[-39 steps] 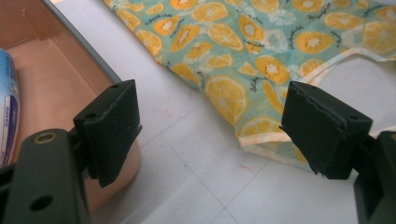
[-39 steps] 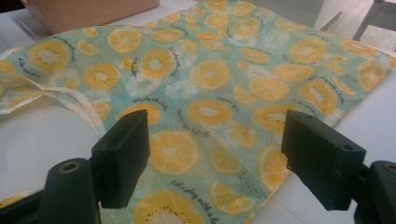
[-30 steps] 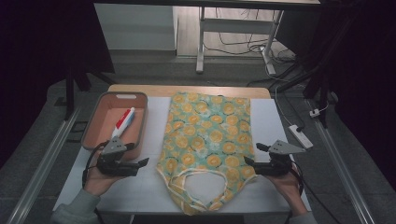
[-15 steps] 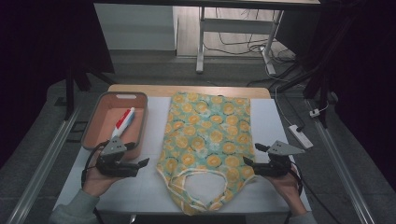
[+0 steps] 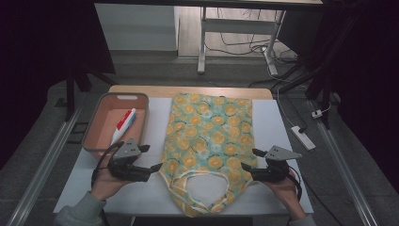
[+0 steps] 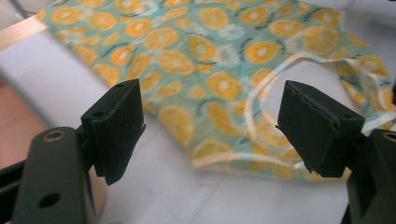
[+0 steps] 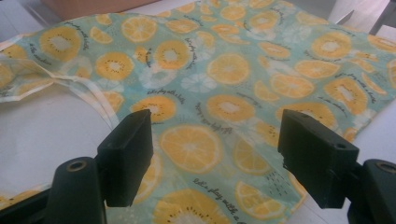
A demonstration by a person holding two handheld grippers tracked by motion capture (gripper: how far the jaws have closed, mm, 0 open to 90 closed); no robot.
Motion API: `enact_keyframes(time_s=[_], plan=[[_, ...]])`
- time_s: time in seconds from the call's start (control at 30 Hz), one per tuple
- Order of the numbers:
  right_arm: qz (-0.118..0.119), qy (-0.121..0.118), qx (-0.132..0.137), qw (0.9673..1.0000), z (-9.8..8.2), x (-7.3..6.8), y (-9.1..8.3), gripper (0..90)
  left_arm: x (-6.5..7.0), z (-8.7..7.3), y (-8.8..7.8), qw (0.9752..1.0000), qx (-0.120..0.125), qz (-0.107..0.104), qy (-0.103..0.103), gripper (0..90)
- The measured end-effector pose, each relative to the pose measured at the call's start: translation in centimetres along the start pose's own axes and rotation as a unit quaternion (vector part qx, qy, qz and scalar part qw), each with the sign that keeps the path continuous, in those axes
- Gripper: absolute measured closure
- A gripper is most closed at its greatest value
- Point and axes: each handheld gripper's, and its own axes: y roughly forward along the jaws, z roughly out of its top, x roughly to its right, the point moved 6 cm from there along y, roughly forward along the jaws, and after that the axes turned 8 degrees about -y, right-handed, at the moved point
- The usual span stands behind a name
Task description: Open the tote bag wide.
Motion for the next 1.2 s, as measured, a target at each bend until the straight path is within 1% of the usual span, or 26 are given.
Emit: enact_keyframes(time_s=[0.07,0.17,0.27,0.33,0.4,0.53,0.57,0.6,0.67,0.7,0.8,0.87,0.93,1.0,1.07,1.1,1.2], plan=[[0.001,-0.001,-0.001,1.0,0.0,-0.1,0.1,26.7,0.7,0.6,0.7,0.9998,-0.007,-0.01,0.015,23.5],[0.003,-0.003,-0.006,1.0,-0.2,-0.3,0.3,26.7,1.6,1.4,1.9,0.999,-0.018,-0.026,0.031,24.1],[0.005,-0.001,-0.006,1.0,-0.2,-0.4,0.3,26.7,2.6,1.9,3.3,0.9975,-0.032,-0.043,0.046,24.2],[0.004,-0.001,-0.005,1.0,-0.2,-0.4,0.3,26.7,3.4,2.1,4.2,0.9959,-0.043,-0.054,0.059,24.2],[0.004,0.0,-0.005,1.0,-0.2,-0.4,0.3,26.7,4.3,1.9,4.8,0.9934,-0.055,-0.069,0.073,24.3],[0.005,0.0,-0.006,1.0,-0.3,-0.4,0.3,26.7,5.8,1.0,5.7,0.989,-0.076,-0.091,0.089,24.7],[0.009,0.004,-0.006,0.9999,-0.4,-0.5,0.4,26.7,6.2,0.8,5.9,0.9885,-0.078,-0.097,0.086,25.3],[0.009,0.004,-0.006,0.9999,-0.4,-0.5,0.4,26.7,6.6,0.5,6.0,0.9871,-0.084,-0.104,0.088,25.3],[0.022,0.017,0.003,0.9996,-0.3,-0.6,0.5,26.8,7.5,0.0,6.3,0.984,-0.095,-0.118,0.094,25.6],[0.024,0.02,0.008,0.9995,-0.2,-0.6,0.4,26.9,8.0,-0.2,6.3,0.9817,-0.102,-0.126,0.1,25.8],[0.023,0.018,0.005,0.9996,-0.2,-0.7,0.5,26.9,9.4,-0.9,6.4,0.9758,-0.114,-0.144,0.118,26.8],[0.023,0.018,0.005,0.9995,-0.2,-0.7,0.5,26.9,10.1,-1.4,6.7,0.9722,-0.128,-0.151,0.126,27.0],[0.022,0.016,0.005,0.9996,-0.2,-0.8,0.5,26.9,10.5,-2.0,7.1,0.9672,-0.146,-0.151,0.143,27.6],[0.021,0.013,0.0,0.9997,-0.3,-0.8,0.5,26.9,10.7,-2.4,7.4,0.9625,-0.16,-0.159,0.151,30.5],[0.022,0.011,-0.005,0.9997,-0.5,-0.8,0.6,26.9,11.0,-2.7,7.8,0.9601,-0.166,-0.165,0.153,30.5],[0.022,0.011,-0.005,0.9997,-0.5,-0.8,0.6,26.9,11.1,-2.9,8.0,0.9585,-0.17,-0.165,0.159,30.5],[0.026,0.01,-0.006,0.9996,-0.5,-0.9,0.8,26.9,11.3,-3.4,8.8,0.9539,-0.185,-0.17,0.165,31.8]])
